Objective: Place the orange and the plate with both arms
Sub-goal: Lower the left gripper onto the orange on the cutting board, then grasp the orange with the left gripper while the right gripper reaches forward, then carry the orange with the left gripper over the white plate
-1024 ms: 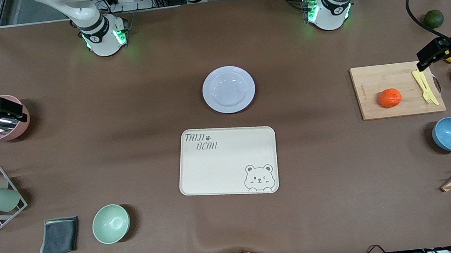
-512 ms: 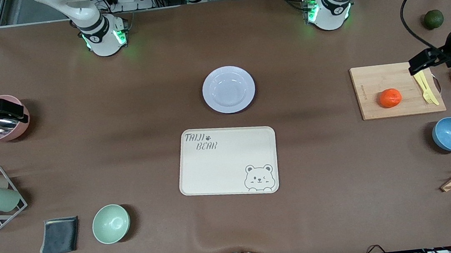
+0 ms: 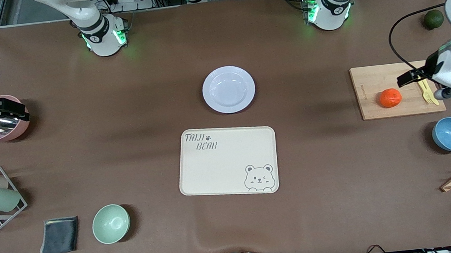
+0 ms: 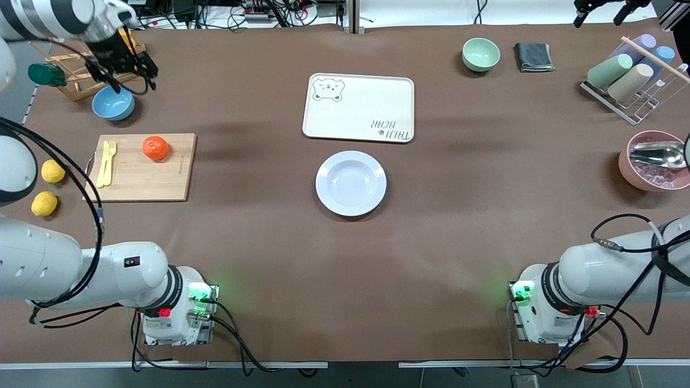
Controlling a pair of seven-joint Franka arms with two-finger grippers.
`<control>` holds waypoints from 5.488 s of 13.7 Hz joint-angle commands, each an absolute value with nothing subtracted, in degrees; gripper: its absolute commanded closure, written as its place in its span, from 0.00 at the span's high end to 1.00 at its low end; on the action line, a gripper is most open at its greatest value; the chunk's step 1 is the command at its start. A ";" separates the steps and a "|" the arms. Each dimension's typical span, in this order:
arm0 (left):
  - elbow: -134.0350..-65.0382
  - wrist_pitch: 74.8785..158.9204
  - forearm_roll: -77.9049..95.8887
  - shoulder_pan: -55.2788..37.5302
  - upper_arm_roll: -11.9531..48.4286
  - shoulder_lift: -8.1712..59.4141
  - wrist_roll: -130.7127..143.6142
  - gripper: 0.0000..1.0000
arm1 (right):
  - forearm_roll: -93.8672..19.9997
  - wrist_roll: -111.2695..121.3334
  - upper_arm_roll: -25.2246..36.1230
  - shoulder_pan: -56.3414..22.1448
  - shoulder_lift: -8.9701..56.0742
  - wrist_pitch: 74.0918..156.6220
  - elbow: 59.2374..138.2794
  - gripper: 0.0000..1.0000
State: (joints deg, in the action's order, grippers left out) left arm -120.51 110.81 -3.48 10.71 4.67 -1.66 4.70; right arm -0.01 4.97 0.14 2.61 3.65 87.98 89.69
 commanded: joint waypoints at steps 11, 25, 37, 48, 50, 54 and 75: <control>-134.30 136.49 -7.56 17.22 4.92 7.46 3.60 1.00 | -6.40 4.75 -0.79 4.39 6.94 87.36 92.71 1.00; -133.15 141.06 -12.92 19.60 4.92 14.41 3.87 1.00 | -18.62 4.83 -0.88 4.75 13.80 85.26 94.13 1.00; -131.49 140.10 -13.36 19.51 5.27 16.26 1.51 0.00 | -33.91 11.51 -0.79 5.54 18.19 89.65 104.24 1.00; -109.87 119.45 -7.74 6.80 18.90 18.28 18.15 0.00 | -49.03 24.50 -0.79 5.46 21.79 91.31 114.16 1.00; -107.33 115.95 -3.90 0.21 19.07 18.28 24.75 0.00 | -51.06 25.58 -0.79 3.09 22.15 93.07 115.92 1.00; -103.02 114.70 0.09 -10.53 18.98 19.76 39.60 0.00 | -54.22 25.14 -0.79 -1.13 23.99 95.26 116.45 0.97; -101.95 125.06 0.00 -36.56 18.90 36.12 78.05 0.08 | -70.75 41.40 -0.88 -11.87 23.91 109.95 124.72 0.92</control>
